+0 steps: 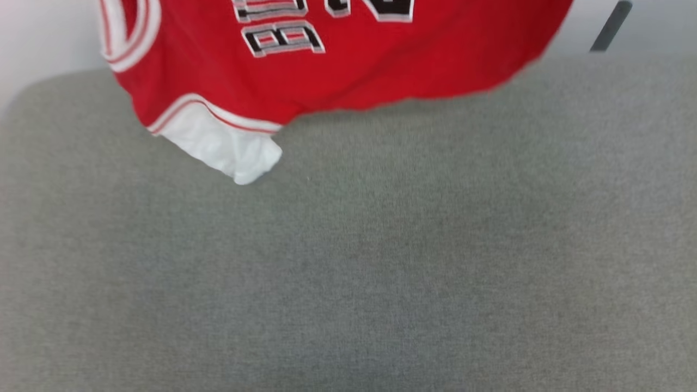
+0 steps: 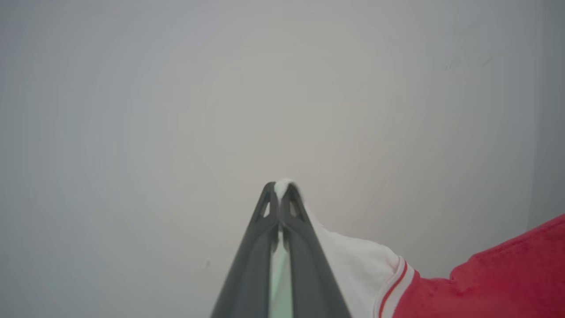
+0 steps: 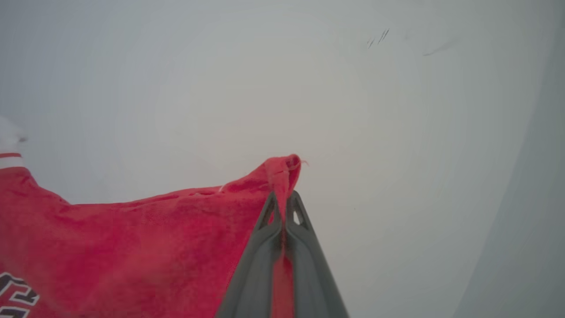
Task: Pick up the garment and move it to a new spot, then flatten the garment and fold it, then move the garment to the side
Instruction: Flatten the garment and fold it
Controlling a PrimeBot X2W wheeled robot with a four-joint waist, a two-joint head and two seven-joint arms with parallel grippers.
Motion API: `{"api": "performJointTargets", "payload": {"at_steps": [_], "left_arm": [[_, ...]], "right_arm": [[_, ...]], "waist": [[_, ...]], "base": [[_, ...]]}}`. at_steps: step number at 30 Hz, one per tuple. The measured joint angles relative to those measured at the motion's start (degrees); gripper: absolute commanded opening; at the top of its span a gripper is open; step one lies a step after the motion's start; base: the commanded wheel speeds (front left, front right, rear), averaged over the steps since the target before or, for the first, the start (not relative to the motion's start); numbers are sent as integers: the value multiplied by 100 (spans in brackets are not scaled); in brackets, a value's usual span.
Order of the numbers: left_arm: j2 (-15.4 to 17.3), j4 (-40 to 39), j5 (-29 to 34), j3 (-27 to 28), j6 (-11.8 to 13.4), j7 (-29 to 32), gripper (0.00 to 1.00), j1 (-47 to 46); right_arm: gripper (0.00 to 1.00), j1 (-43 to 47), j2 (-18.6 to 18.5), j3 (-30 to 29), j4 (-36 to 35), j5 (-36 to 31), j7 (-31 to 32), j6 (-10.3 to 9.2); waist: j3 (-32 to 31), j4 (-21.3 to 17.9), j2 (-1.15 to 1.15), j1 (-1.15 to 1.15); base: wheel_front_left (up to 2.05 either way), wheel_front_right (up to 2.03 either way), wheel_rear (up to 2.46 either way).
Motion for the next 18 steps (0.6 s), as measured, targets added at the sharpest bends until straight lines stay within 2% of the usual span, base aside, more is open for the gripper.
{"api": "performJointTargets", "payload": {"at_steps": [5,8,14,18], "left_arm": [[5,108,168,-81,-54,-216,0,-547],[41,140,310,-101,-55,-565,0,-948],[-30,214,445,-37,-27,-1092,0,-1917],[-98,242,498,-21,-69,-1304,0,-2429]], "right_arm": [[0,-402,-7,-18,-23,30,-290,0],[0,-665,-3,-69,3,-67,-714,0],[0,-1292,-126,-367,31,-548,-1287,0],[0,-1500,-247,-691,-397,-1023,-1333,0]], "waist": [[467,-38,0,0],[805,-80,0,0],[1533,-169,0,0],[2062,-200,0,0]], "base": [[0,0,0],[0,0,0],[0,0,0],[0,0,0]]}}
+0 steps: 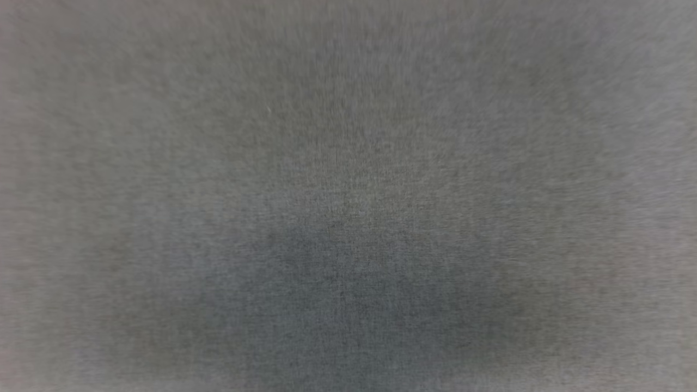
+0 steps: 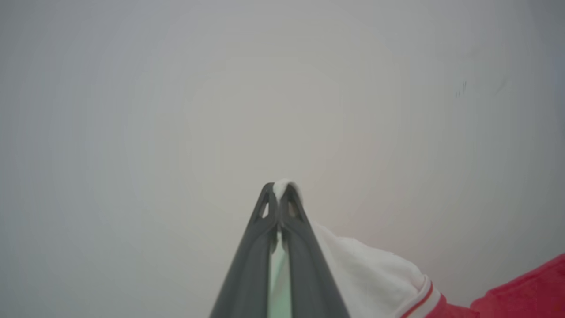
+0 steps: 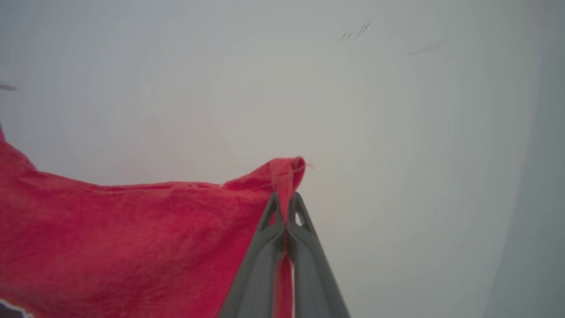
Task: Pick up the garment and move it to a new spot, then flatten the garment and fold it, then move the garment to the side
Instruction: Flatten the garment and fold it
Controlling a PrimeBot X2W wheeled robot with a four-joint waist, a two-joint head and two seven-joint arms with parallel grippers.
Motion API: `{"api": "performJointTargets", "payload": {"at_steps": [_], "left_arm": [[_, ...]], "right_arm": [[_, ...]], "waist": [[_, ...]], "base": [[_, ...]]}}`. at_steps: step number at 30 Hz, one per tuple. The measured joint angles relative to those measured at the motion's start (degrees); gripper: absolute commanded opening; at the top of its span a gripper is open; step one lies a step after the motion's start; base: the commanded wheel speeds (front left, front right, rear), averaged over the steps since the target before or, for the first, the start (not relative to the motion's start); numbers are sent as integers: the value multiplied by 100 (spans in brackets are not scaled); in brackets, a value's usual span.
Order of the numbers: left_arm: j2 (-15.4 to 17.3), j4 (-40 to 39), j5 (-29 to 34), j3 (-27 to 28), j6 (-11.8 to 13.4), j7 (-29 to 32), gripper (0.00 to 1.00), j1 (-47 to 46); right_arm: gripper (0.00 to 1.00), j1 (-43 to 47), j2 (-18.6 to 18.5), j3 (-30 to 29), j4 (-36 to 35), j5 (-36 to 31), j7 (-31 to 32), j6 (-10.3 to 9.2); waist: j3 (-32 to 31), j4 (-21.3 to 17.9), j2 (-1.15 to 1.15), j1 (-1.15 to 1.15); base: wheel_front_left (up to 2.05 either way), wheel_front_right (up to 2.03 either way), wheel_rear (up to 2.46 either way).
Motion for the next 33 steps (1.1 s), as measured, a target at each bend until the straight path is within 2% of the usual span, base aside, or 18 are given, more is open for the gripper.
{"api": "performJointTargets", "payload": {"at_steps": [4,8,13,18,23,27,33], "left_arm": [[-52,-32,-25,121,-42,-163,0,-339],[-114,-108,-55,215,-84,-230,0,-341],[-45,-269,-23,445,-90,-250,0,70],[-21,-336,85,691,-90,-248,0,681],[-46,-300,166,810,-91,-248,0,1155],[-65,-293,244,689,-111,-249,0,1547],[-71,-644,-87,49,-120,-155,0,2566]], "right_arm": [[0,48,-33,-397,-824,-620,-18,0],[0,312,20,-695,-1180,-1103,-14,1],[0,545,233,-927,-1090,-1443,-15,1],[0,657,319,-1003,-632,-1559,-14,1],[0,656,266,-857,-343,-1455,-11,1],[0,666,111,-486,-149,-1196,-11,1],[0,1239,-88,389,141,-435,-13,1]], "waist": [[538,1,0,0],[1072,39,0,0],[1660,126,0,0],[2042,259,0,0],[2095,464,0,0],[1912,581,0,0],[1421,701,0,0]], "base": [[0,0,0],[0,0,0],[0,0,0],[0,0,0],[0,0,0],[0,0,0],[0,0,0]]}}
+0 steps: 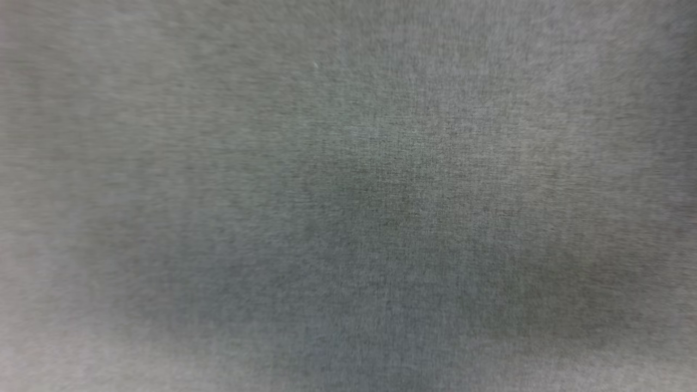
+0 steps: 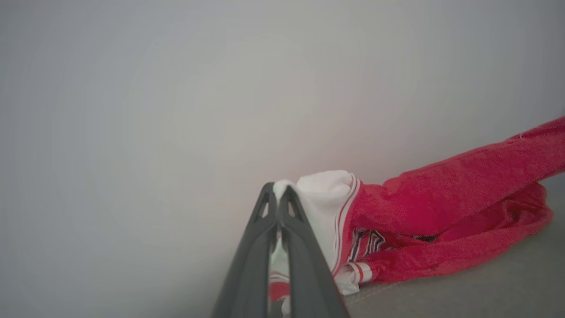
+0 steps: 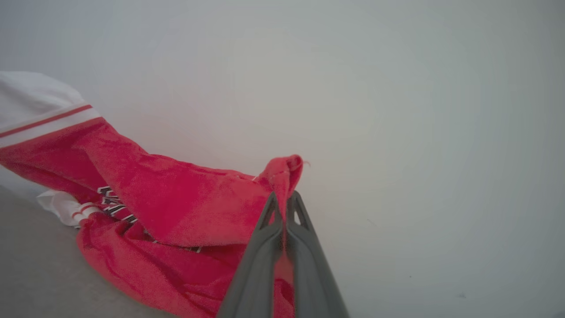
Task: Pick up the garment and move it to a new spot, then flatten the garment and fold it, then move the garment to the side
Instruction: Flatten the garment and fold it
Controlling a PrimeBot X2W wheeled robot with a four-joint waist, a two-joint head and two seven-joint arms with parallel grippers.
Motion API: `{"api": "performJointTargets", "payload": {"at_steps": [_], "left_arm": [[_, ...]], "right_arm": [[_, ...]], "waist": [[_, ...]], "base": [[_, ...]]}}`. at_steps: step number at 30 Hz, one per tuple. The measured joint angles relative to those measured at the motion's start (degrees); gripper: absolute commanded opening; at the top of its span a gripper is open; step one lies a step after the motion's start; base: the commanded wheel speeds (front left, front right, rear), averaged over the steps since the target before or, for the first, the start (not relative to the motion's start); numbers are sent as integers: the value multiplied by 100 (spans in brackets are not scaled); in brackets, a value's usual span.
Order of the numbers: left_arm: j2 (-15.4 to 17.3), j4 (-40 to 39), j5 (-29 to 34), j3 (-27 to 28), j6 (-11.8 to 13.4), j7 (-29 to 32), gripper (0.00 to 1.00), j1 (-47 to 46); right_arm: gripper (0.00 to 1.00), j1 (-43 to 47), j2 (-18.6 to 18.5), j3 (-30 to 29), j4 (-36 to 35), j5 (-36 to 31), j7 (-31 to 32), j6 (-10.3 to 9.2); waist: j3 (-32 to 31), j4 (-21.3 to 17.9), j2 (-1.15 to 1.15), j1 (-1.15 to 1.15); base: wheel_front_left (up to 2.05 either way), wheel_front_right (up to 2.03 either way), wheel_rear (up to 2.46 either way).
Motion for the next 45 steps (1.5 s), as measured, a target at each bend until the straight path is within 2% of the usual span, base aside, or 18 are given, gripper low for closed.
{"api": "performJointTargets", "payload": {"at_steps": [4,7,14,16,19,23,27,31,32,36,45], "left_arm": [[290,-439,-322,-475,-12,145,0,767],[560,-802,-600,-702,-12,237,0,1360],[1174,-1869,-1136,-1002,-8,413,0,2826],[1405,-2270,-1241,-1043,114,494,0,3284],[1745,-3074,-1435,-1115,442,621,0,4058],[2283,-4380,-1689,-1195,1115,743,0,5099],[2773,-5549,-1904,-1279,1867,765,0,6067],[3154,-6326,-2170,-1300,2533,621,0,6885],[3267,-6624,-2358,-1312,2803,522,0,7304],[3379,-7103,-2653,-1356,3263,374,0,7964],[3310,-7700,-3328,-1368,3977,149,0,9063]], "right_arm": [[0,616,-134,799,-74,775,19,0],[0,1160,-397,1377,-383,1452,155,0],[0,2661,-1463,2435,-1822,3003,708,1],[0,3115,-1823,2625,-2321,3339,839,0],[0,3793,-2308,2796,-3015,3716,991,1],[0,4721,-2900,2851,-3771,4055,1182,1],[0,5618,-3241,2689,-4299,4232,1261,1],[0,6449,-3456,2398,-4708,4280,1369,1],[0,6850,-3533,2254,-4923,4245,1427,1],[0,7679,-3693,1942,-5324,4161,1586,1],[0,9402,-3786,1378,-6216,4221,1902,1]], "waist": [[-433,67,0,0],[-792,106,0,0],[-1649,192,0,0],[-1884,215,0,0],[-2211,252,0,0],[-2584,310,0,0],[-2858,381,0,0],[-3031,467,0,0],[-3094,502,0,0],[-3156,581,0,0],[-3127,679,0,0]], "base": [[0,0,0],[0,0,0],[0,0,0],[0,0,0],[0,0,0],[0,0,0],[0,0,0],[0,0,0],[0,0,0],[0,0,0],[0,0,0]]}}
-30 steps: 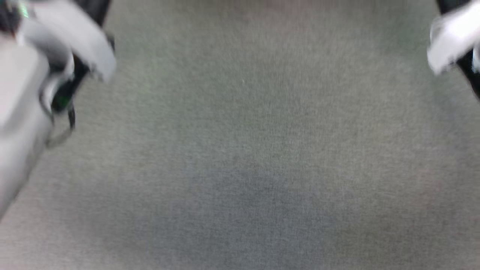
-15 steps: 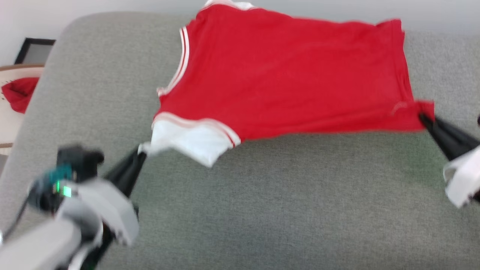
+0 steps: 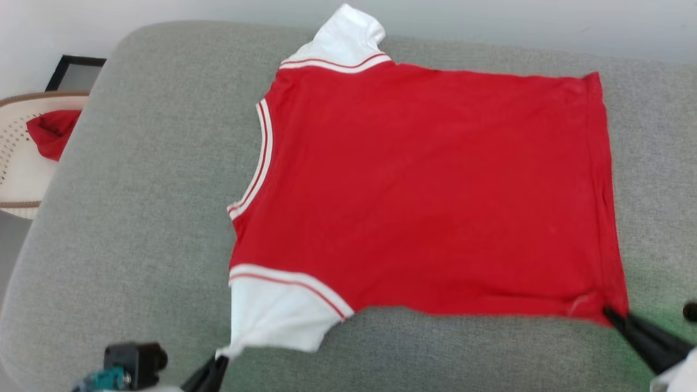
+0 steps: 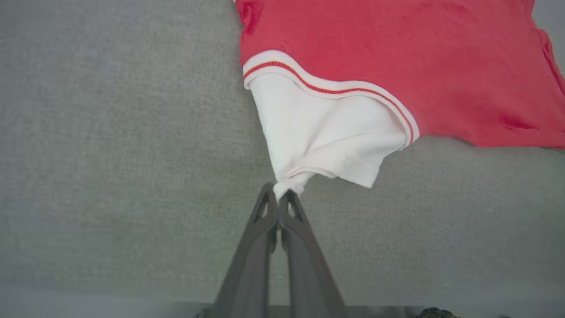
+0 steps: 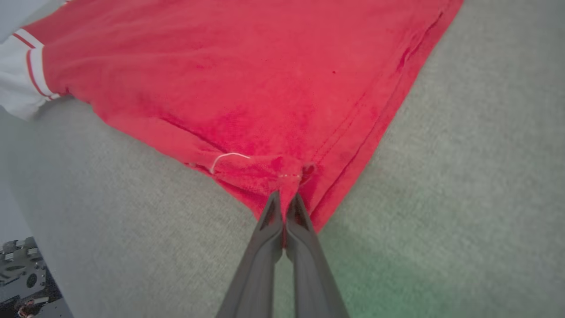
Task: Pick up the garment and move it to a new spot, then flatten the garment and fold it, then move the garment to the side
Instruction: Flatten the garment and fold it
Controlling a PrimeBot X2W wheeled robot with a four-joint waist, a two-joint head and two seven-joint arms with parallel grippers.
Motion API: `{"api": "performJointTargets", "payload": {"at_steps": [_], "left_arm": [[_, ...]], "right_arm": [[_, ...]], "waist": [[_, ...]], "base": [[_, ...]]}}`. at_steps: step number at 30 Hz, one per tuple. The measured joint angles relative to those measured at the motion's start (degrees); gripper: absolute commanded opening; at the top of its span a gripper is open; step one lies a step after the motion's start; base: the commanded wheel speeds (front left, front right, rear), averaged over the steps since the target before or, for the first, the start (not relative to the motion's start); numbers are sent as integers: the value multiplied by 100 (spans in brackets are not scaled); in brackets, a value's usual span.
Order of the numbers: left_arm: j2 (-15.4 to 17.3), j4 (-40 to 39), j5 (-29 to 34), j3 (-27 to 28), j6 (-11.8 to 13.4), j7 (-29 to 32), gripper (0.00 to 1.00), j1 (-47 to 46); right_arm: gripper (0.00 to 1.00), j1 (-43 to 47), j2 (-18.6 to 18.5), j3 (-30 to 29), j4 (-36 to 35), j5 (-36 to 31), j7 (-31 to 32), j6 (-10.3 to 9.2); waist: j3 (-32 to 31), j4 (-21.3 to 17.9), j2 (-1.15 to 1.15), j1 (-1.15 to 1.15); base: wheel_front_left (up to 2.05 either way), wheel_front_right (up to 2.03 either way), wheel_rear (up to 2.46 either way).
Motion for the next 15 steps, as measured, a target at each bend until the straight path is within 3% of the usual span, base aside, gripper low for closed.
{"api": "performJointTargets", "payload": {"at_steps": [9,15], "left_arm": [[121,-456,-386,115,495,-48,0,531],[779,-902,-159,346,810,-3,0,340]], "right_arm": [[0,953,68,-505,-461,26,74,0],[0,1026,322,-934,-716,58,208,0]], "waist": [[148,-47,0,0],[227,-202,0,0]], "base": [[0,0,0],[0,0,0]]}}
